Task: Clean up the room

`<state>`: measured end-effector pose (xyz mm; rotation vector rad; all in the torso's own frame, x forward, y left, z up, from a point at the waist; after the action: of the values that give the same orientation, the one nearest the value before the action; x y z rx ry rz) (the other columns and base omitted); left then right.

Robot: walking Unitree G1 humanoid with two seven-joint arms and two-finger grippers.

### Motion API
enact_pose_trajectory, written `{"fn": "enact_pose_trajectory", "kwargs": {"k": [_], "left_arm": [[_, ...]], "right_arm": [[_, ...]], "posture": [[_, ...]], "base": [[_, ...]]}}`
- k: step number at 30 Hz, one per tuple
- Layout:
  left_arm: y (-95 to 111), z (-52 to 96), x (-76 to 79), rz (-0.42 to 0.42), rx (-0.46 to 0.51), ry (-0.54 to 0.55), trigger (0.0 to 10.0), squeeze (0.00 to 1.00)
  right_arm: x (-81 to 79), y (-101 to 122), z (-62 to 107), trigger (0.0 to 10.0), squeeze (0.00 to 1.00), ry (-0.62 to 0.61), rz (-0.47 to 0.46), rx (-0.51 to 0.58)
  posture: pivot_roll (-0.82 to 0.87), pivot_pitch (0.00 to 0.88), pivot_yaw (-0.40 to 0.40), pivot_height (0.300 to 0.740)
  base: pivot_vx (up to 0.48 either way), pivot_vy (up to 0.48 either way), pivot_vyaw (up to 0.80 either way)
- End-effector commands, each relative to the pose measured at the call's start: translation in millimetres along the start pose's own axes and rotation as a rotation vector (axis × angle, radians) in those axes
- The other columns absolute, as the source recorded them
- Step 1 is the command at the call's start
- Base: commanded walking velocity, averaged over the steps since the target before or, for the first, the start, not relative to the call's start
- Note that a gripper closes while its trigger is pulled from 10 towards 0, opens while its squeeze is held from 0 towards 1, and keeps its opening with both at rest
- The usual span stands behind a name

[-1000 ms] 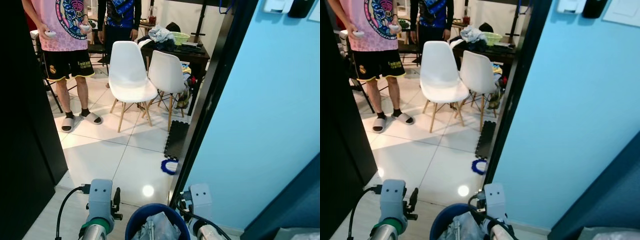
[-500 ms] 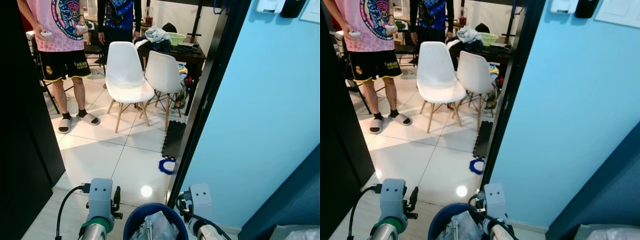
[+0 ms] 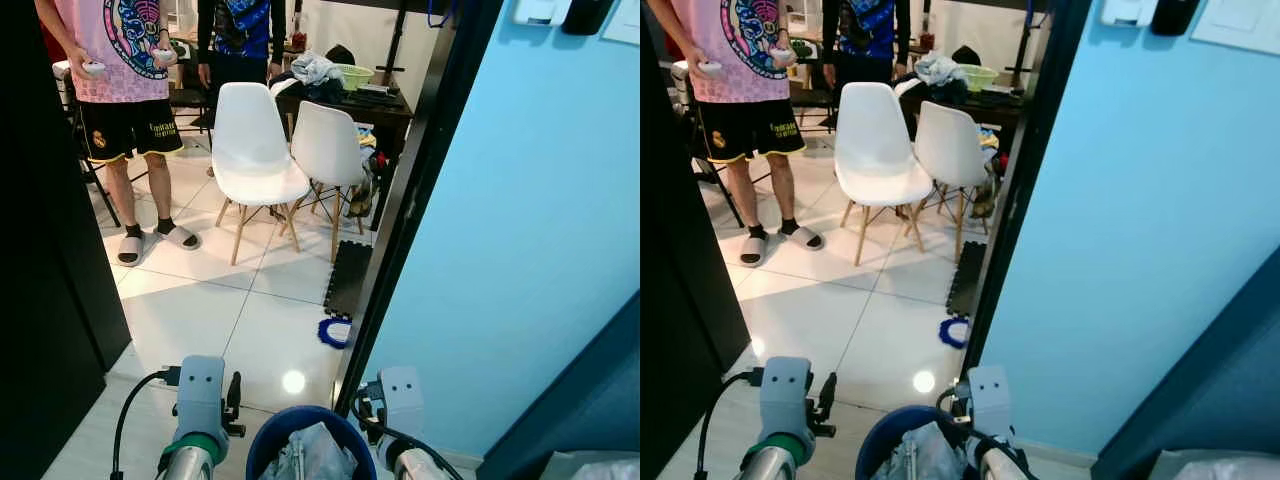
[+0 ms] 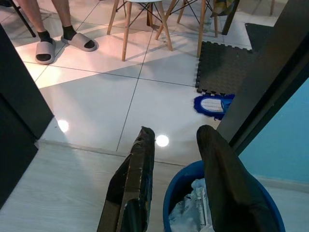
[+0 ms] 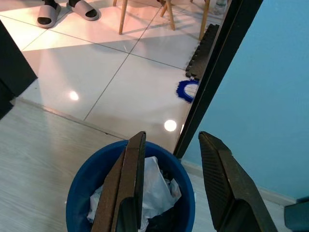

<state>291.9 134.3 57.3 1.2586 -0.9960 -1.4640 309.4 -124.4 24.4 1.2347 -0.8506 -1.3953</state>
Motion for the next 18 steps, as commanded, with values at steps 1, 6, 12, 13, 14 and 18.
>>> {"fn": "enact_pose_trajectory", "kwargs": {"k": [1, 6, 12, 13, 14, 18], "left_arm": [[-3.6, 0.8, 2.8, -0.001, -0.013, -0.009, 10.0, 0.00], [-3.6, 0.9, 2.6, -0.002, -0.013, -0.007, 10.0, 0.00], [-4.2, 1.1, 2.2, -0.005, -0.015, -0.006, 10.0, 0.00], [-4.5, 1.0, 2.1, -0.006, -0.017, -0.005, 10.0, 0.00], [-5.4, 0.8, 2.1, -0.012, -0.025, -0.005, 10.0, 0.00], [-8.2, 0.3, 1.5, -0.025, -0.045, 0.000, 10.0, 0.00]], "right_arm": [[2.9, -2.1, 1.0, 10.0, 0.00, -0.012, 0.000, -0.013], [2.7, -2.1, 1.0, 10.0, 0.00, -0.011, 0.000, -0.013], [2.6, -2.4, 1.2, 10.0, 0.00, -0.011, 0.000, -0.013], [2.7, -2.4, 1.2, 10.0, 0.00, -0.012, 0.000, -0.013], [2.8, -2.4, 1.2, 10.0, 0.00, -0.012, 0.001, -0.013], [3.3, -2.7, 1.1, 10.0, 0.00, -0.012, 0.002, -0.017]], "posture": [[0.03, 0.015, -0.047, 0.740], [0.03, 0.015, -0.047, 0.740], [0.03, 0.015, -0.048, 0.740], [0.03, 0.015, -0.048, 0.740], [0.03, 0.014, -0.048, 0.740], [0.03, 0.013, -0.048, 0.740]], "base": [[-0.262, 0.000, 0.00], [-0.262, 0.000, 0.00], [-0.167, 0.000, 0.00], [0.000, 0.000, 0.00], [0.000, 0.000, 0.00], [0.000, 0.000, 0.00]]}}
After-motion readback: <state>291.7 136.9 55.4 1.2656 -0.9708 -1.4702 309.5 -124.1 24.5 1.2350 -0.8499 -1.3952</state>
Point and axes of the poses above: a point about 5 cm out from each wrist's last joint towards the gripper, its own z axis pointing back from the gripper into the wrist, its own y axis along the axis of the wrist's last joint, x = y × z, the point moved 1 cm from there along -z, pointing out of the wrist towards the gripper, and after that the axes turned 15 degrees about -z, right-handed, at the moved point
